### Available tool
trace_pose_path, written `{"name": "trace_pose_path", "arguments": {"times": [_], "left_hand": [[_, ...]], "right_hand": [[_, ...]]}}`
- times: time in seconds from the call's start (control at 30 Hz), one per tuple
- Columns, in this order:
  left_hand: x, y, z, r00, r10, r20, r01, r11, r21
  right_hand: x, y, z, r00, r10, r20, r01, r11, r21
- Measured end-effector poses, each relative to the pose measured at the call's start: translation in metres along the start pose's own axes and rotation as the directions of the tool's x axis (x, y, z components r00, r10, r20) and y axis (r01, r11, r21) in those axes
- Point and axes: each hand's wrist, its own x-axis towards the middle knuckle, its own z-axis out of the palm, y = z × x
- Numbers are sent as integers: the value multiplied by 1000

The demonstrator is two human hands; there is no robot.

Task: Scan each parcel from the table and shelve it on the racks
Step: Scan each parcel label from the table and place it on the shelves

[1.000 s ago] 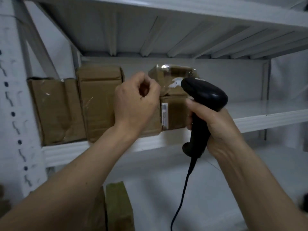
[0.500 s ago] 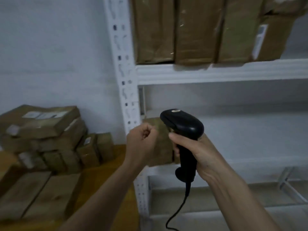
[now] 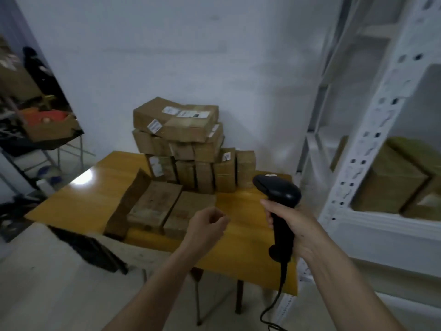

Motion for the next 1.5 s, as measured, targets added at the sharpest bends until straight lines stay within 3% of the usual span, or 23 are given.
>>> {"name": "trace_pose_path", "arguments": {"times": [0.2,0.47,0.7,1.1,1.4,1.5], "left_hand": [[4,-56,-66,996,-92,-8,92,995,32],[36,-111,-101,982,-187,32,181,975,132],[85,-158,-121,938,-347,16,338,921,193],[206,-202,-81,831,-546,103,459,779,427],[241,-224,-67,815,-573,88,390,654,648],[245,-221,-62,819,-568,84,405,675,617]], "right_hand": [[23,37,58,994,111,-21,-111,993,-24],[63,77,104,976,210,-47,-214,973,-90],[124,114,126,939,327,-105,-327,945,18],[232,175,128,798,541,-267,-531,840,115],[263,192,135,753,602,-266,-595,795,116],[264,188,133,760,588,-277,-584,805,108]]}}
